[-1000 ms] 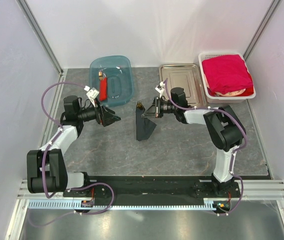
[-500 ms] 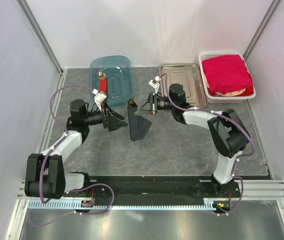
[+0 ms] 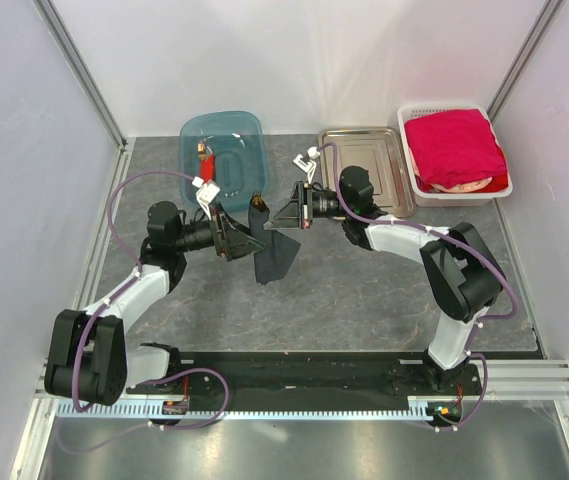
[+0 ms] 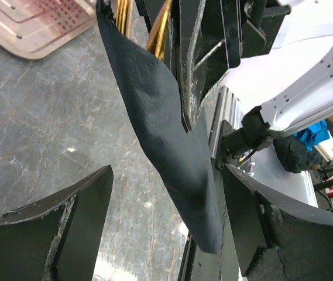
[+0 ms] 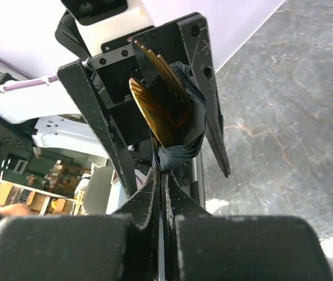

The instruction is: Place the utensils on the paper napkin and roll it up

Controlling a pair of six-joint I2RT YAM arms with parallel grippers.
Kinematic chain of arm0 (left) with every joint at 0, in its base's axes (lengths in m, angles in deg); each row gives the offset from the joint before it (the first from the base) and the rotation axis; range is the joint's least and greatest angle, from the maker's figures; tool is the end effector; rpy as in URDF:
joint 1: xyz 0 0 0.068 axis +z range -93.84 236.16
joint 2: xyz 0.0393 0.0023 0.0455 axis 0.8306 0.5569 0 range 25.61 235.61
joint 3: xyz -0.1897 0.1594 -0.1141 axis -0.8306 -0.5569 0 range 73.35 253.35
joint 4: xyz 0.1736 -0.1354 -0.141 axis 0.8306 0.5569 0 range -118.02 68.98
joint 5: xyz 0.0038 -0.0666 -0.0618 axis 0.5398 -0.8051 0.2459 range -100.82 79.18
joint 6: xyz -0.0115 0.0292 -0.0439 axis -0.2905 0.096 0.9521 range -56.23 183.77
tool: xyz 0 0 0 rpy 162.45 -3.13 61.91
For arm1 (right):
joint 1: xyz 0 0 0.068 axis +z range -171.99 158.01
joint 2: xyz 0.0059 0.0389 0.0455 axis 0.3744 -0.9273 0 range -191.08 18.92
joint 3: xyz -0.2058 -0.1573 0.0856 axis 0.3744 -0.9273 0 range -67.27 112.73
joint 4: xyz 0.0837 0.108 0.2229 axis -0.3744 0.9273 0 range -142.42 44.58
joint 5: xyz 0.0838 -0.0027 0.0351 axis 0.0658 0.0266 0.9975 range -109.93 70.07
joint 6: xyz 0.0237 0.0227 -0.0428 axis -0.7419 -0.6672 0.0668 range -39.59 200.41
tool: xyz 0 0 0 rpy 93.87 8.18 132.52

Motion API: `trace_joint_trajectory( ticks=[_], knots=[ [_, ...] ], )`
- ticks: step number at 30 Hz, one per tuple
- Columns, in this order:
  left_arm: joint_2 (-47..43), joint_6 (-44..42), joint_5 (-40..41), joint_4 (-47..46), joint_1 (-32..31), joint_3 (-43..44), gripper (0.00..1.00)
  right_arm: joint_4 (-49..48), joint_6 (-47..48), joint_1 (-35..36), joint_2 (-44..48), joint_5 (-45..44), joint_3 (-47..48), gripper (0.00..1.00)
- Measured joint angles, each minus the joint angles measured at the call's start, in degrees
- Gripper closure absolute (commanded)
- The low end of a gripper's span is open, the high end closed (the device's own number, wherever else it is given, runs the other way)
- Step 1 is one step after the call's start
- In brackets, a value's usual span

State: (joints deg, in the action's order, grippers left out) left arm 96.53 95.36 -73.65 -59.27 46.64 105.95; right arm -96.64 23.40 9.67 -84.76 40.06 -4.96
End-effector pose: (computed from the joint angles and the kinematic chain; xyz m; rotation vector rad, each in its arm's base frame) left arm 0.2440 -0.0731 0.2469 0.5492 1.7617 -1.4323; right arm 0.3223 0.2349 0.2575 -0.6190 1.8425 1.9065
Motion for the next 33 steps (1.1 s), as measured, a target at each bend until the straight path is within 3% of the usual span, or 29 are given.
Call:
trace_joint_trajectory(
  ticks=[6, 14, 20, 23, 29, 31, 33],
  knots=[
    [0.02, 3.91, 0.31, -4.68, -0.42, -0.20, 0.33, -2.32, -1.95, 0.52, 0.48, 0.61, 0.00, 1.00],
    [0.17, 7.61, 0.37, -9.03, -0.85, -0.46, 0.43, -3.48, -3.06, 1.16, 0.66, 0.81, 0.00, 1.00],
    [0.22, 8.83, 0.52, -9.73, -0.96, -0.55, 0.68, -3.72, -3.21, 1.25, 0.66, 0.70, 0.00, 1.00],
    [0.22, 9.46, 0.63, -9.81, -1.14, -0.55, 0.93, -3.80, -3.19, 1.25, 0.66, 0.59, 0.00, 1.00],
    [0.22, 10.47, 0.83, -9.90, -1.29, -0.57, 0.98, -3.32, -2.58, 1.25, 0.66, 0.42, 0.02, 1.00],
    [0.20, 11.04, 1.20, -9.60, -1.27, -0.57, 0.98, -2.19, -1.81, 1.25, 0.66, 0.46, 0.50, 0.91],
    [0.02, 11.74, 1.99, -9.55, -1.27, -0.57, 0.98, 0.63, -0.17, 1.25, 0.66, 0.61, 1.99, 0.72]
  ],
)
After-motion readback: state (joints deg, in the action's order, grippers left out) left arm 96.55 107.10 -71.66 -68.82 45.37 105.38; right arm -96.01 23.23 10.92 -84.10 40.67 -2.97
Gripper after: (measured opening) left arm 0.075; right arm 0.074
